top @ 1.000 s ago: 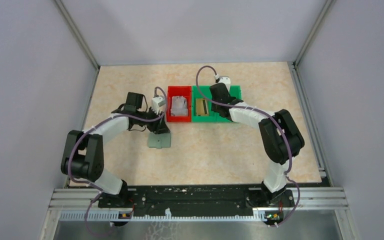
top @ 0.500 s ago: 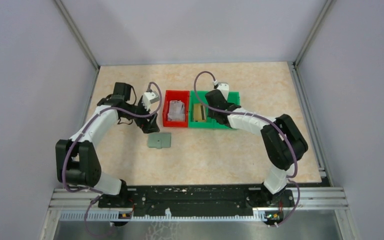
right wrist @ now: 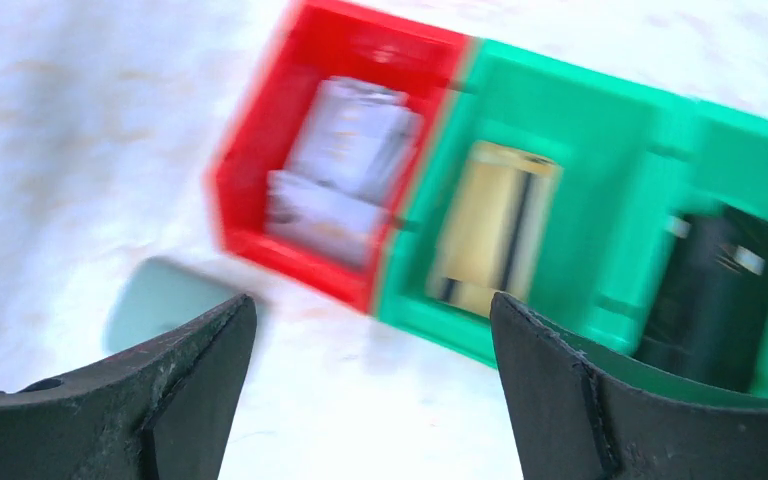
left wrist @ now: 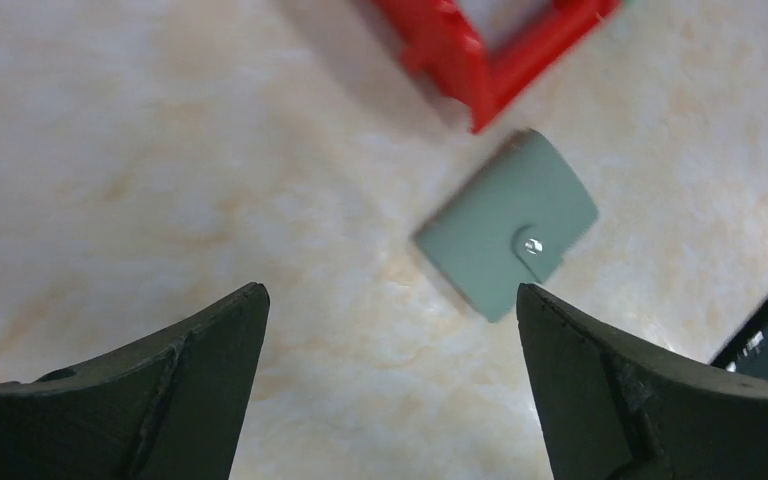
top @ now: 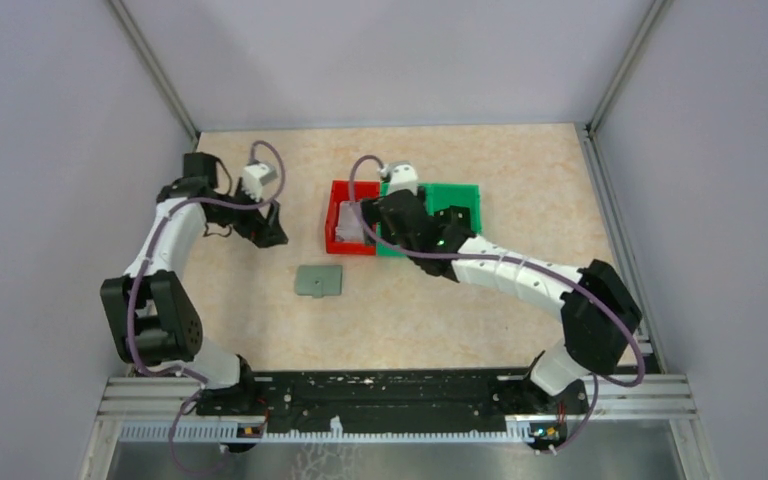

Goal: Take the credit cards out of the card holder
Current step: Move the storage box to the center of the board, then move the card holder to the center of the board.

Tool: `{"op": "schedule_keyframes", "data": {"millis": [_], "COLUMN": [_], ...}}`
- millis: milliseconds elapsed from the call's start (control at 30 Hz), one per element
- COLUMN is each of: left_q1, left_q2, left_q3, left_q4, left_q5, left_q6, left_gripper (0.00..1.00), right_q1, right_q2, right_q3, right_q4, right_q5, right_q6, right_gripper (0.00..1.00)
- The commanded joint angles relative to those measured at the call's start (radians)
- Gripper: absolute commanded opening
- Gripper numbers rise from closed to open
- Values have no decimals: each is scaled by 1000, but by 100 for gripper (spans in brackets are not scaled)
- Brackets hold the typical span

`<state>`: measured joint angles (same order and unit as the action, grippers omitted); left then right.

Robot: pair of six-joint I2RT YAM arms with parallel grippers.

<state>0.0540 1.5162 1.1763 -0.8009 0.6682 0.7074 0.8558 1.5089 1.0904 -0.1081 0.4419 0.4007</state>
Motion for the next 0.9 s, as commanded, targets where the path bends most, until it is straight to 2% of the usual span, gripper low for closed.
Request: {"op": "schedule_keyframes", "data": {"millis": [0,167,300,400,600,867], "left_q1": [151,220,261,271,274,274], "left_q2": [52,52,29,15,-11,-18], "left_q3": [154,217,231,232,199,189], "left_q4": [-32,-112,-139,-153,-148,-154], "left_q5": [69,91,159,199,233,293], "left_q6": [-95,-129,-167,-170,-190,-190], "left_gripper": [99,99,99,99,99,99], "right_q1": [147,290,329,329,327,326], "right_q2": [120,396,652,770,867,809], "right_q3": [182,448,699,803,852,715], "right_q4": [43,-35,-185,-236,-265,-174], "right_q5": [-137,-269,-263,-236,-138,-70], "right_q6": [-148,-230,-245,-244,-254,-249], "right_gripper": [86,86,86,84,78,75]}}
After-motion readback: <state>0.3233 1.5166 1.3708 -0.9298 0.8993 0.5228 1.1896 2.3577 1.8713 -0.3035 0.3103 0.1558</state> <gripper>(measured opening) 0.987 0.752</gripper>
